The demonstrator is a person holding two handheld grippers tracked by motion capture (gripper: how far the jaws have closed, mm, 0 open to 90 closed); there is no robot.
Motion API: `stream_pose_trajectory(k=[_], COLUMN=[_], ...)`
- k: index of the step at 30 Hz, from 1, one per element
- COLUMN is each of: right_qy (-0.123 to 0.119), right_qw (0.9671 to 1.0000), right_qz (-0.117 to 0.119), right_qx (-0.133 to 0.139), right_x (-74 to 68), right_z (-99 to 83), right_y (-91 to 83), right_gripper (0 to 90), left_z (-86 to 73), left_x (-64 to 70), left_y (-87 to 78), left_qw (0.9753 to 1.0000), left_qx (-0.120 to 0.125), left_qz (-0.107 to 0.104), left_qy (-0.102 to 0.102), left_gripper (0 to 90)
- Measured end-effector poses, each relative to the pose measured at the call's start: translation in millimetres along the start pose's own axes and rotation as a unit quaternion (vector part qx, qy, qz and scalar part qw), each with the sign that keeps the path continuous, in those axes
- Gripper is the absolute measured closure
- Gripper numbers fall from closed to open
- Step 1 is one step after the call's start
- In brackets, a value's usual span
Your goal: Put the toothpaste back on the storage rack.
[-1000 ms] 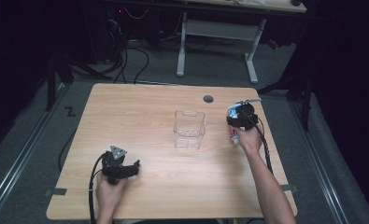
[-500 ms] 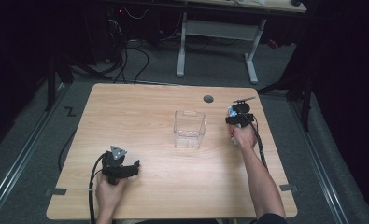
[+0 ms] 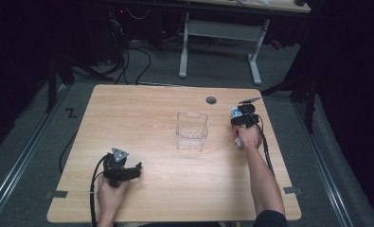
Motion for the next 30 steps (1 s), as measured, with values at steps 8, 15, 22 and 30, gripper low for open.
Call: stream_pose_trajectory(k=[8,15,22,30], right_qy=[-0.021,-0.036,-0.01,-0.046], right_qw=[0.9995,0.9977,0.9981,0.9967], right_qz=[-0.018,-0.037,-0.021,-0.028], right_qx=[-0.017,-0.045,-0.057,-0.061], right_x=[-1.3,-2.9,0.3,-2.6], right_z=[0.8,3.3,0.0,-2.1], right_y=[6.4,12.7,16.1,11.4], right_gripper=[48.1,47.4,46.3,62.6], left_z=[0.0,0.0,0.0,0.0], left_x=[0.0,0.4,0.3,0.4], left_y=[0.0,-0.1,-0.1,-0.1], left_qw=[1.0,1.0,1.0,1.0], left_qx=[0.0,0.0,0.0,0.0], left_qz=[0.0,0.0,0.0,0.0], left_qy=[0.0,0.0,0.001,0.0], left_gripper=[15.5,15.8,15.9,15.9])
Point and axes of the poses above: each handheld gripper's, and its own axes: y roughly forward along the jaws, z roughly out of its top, x roughly to its right, the point moved 8 cm from there along y, roughly forward along the jaws, and after that the axes turned 9 degrees about x, right-handed, at the moved point
